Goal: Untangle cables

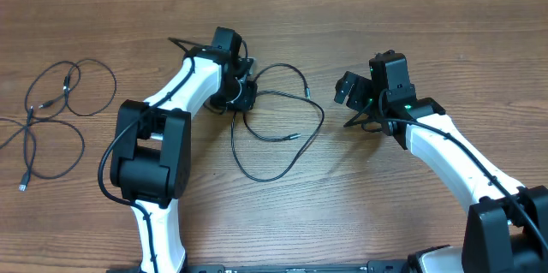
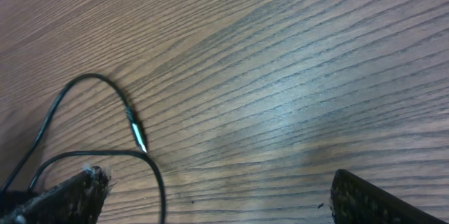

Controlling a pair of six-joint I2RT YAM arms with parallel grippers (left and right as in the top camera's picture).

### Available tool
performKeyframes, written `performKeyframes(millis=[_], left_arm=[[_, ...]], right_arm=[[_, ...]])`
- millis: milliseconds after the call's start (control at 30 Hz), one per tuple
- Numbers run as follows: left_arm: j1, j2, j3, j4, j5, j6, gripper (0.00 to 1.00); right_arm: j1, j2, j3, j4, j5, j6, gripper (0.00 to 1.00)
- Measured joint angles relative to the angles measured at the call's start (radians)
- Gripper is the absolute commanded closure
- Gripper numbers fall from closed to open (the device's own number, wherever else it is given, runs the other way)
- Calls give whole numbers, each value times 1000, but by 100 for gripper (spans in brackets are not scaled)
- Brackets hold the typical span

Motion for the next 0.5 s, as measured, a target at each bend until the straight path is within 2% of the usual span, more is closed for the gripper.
performKeyframes(millis=[333,433,467,500], left_arm=[[6,-17,-27,-35,-12,-309,96],[6,-23,-36,-34,-12,-364,96],[6,-23,-37,-37,-12,-371,91],[6,-23,-37,-37,-12,-374,63]], right_arm=[[0,0,0,0,0,0,0],[0,0,0,-1,0,0,0],[0,0,0,-1,0,0,0],[0,0,0,-1,0,0,0]])
